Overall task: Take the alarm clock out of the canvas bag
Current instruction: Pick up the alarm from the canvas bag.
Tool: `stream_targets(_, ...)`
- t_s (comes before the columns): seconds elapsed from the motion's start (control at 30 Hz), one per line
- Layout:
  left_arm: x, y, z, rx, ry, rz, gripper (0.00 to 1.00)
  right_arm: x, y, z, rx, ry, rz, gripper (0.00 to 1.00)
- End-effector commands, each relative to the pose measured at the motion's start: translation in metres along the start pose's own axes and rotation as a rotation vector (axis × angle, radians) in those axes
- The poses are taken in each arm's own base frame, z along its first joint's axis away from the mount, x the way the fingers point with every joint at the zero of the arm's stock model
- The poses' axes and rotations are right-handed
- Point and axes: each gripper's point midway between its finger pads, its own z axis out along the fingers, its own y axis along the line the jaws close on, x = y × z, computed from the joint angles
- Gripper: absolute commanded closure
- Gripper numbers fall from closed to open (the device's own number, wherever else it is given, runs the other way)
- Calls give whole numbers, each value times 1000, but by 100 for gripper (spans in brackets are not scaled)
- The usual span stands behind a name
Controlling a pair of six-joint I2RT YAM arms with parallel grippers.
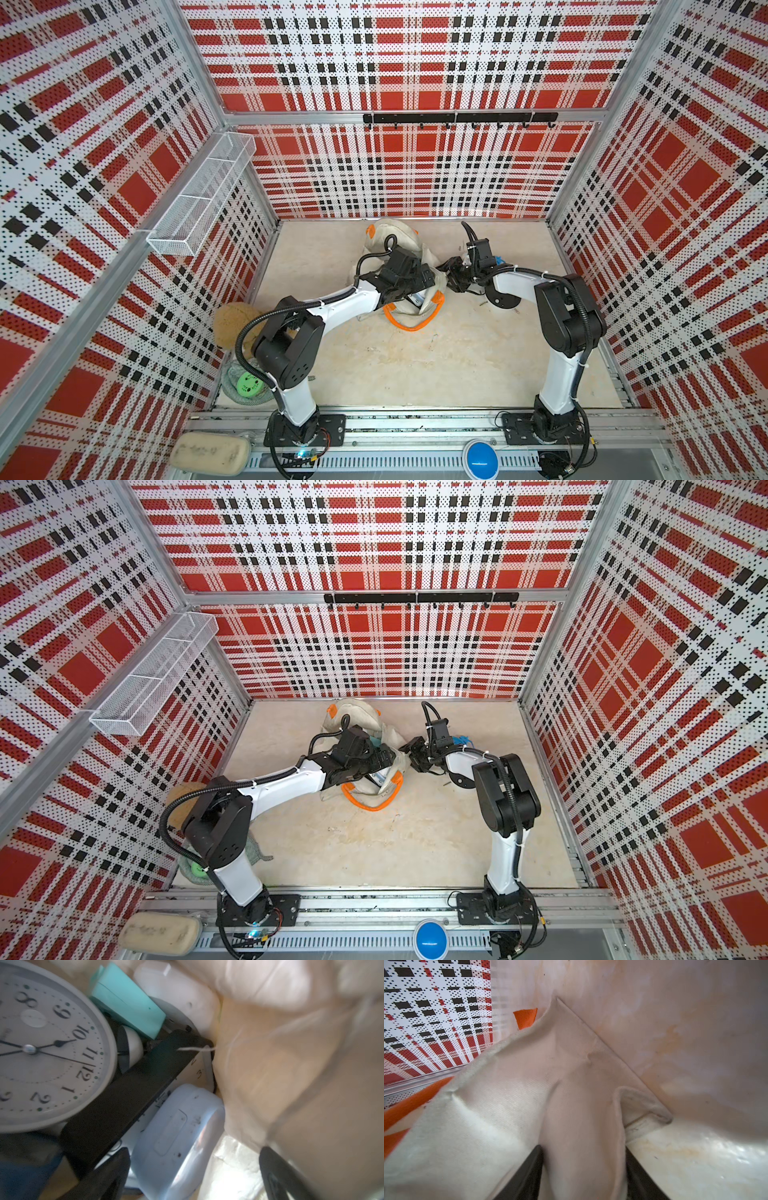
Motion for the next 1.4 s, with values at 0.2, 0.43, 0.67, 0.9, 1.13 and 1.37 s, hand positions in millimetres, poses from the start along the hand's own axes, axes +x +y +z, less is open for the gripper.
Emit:
stream_targets(0.2,-3,23,1,-71,5,4,1,29,-32,29,45,135,22,62)
stream_targets(0.43,5,18,8,-24,39,-10,1,37,-39,34,42,175,26,60)
stream_targets(0.67,13,14,-5,8,71,-11,1,40,-42,33,41,177,35,59)
stream_targets(0.9,28,-3,-23,104,128,3,1,39,-43,35,39,175,35,59)
stream_targets(1.13,39,-23,-32,169,126,15,1,39,-42,35,42,180,25,58)
stream_targets(1.37,33,-53,-33,254,89,31,1,42,-48,35,59,198,15,58)
